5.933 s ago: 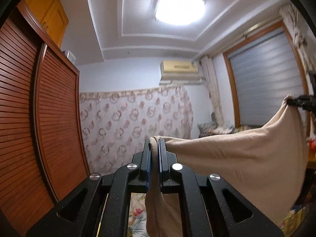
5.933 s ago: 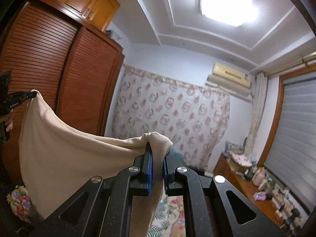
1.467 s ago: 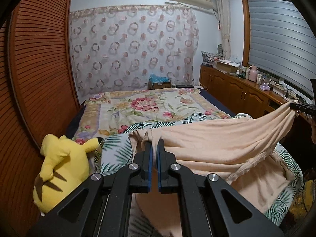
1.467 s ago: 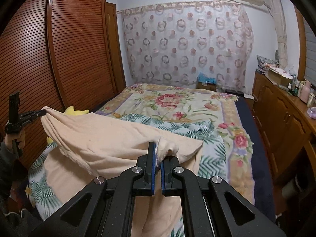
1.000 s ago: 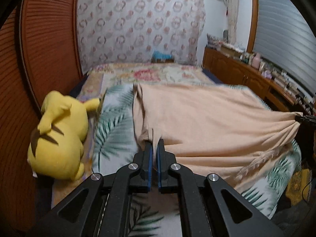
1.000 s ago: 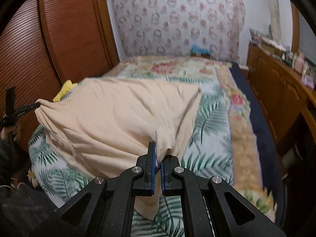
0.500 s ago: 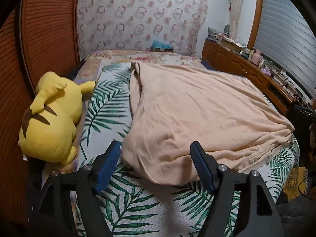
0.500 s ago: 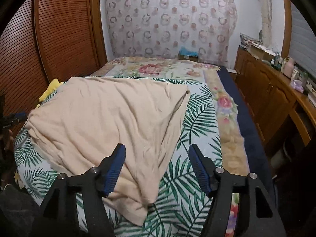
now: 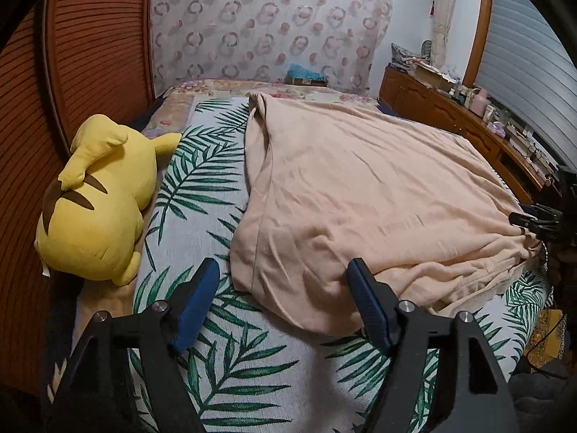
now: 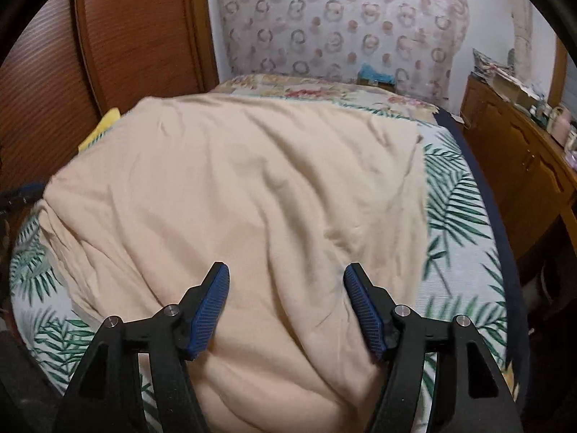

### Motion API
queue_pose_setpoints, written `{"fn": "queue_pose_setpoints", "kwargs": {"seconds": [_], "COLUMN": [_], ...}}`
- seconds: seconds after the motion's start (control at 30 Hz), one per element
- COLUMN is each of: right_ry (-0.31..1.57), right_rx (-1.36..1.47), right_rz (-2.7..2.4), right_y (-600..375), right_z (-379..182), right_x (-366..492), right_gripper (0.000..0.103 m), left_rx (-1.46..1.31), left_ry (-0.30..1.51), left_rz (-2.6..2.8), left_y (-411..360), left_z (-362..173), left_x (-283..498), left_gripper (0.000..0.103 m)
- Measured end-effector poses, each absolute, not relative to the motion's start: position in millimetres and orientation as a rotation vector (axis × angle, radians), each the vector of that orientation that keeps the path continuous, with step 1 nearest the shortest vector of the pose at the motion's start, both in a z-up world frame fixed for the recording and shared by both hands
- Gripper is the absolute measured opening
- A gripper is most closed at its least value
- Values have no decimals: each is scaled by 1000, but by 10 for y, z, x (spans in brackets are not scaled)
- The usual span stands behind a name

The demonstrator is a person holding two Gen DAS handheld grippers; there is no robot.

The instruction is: Fold small clothes

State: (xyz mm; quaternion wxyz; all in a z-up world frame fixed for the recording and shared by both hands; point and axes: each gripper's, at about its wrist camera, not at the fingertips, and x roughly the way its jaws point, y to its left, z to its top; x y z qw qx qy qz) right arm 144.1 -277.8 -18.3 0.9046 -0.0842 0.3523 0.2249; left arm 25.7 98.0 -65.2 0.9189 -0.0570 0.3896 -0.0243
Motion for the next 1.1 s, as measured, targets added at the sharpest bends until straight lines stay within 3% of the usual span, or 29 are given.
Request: {"fn": "queue_pose_setpoints", "kwargs": {"seconds": [0.77, 1.1], "right_ry": [710, 709], "right_rx": [-251, -246], "right_rz": [445, 450], "right_y": [-2652, -2678], "right_z": [-218, -220], "right_x": [1329, 1348], "right_gripper": [71, 72], "left_rx": [-147, -148], "left_ry": [859, 865], "left_rz": [-111, -114], "left_y": [705, 681], "left_z": [-778, -776], "left_x": [396, 514], "left_gripper": [74, 23]}}
